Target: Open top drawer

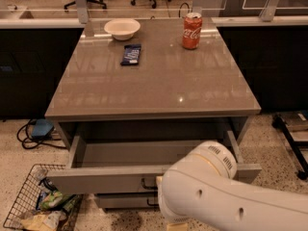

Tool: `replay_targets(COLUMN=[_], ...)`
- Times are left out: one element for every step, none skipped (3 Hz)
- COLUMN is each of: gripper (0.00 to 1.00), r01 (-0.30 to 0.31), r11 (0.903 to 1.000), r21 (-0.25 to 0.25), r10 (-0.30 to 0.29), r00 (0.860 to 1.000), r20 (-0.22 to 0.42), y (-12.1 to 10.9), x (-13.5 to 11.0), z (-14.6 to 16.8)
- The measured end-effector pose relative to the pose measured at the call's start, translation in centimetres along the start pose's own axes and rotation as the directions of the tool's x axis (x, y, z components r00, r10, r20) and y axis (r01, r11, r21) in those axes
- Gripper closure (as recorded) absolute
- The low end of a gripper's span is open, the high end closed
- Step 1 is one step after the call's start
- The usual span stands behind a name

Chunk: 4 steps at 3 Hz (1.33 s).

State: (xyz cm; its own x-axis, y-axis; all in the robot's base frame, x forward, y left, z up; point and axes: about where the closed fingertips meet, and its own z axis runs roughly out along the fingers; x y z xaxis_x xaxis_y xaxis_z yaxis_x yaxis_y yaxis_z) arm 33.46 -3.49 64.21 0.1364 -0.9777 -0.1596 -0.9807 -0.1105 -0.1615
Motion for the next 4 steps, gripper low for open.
replay_targets(gripper=[0.0,0.0,0.25,0.49], r01=[0.019,0.039,0.057,0.056], r11=[0.9995,0.9986,0.9977,0.9978], r21=[-0.027,-0.036,-0.036,-0.035], r10=[-0.02,-0.043,-0.062,-0.061], r00=[0.999,0.994,0.986,0.987], r20=[-0.05,-0.099,-0.155,-0.152], y=[-2.4,-4.3,-6.1,-5.9], x=[0.9,1.6,2.4,2.3], z=[-2.8,-5.9,-8.8,-8.6])
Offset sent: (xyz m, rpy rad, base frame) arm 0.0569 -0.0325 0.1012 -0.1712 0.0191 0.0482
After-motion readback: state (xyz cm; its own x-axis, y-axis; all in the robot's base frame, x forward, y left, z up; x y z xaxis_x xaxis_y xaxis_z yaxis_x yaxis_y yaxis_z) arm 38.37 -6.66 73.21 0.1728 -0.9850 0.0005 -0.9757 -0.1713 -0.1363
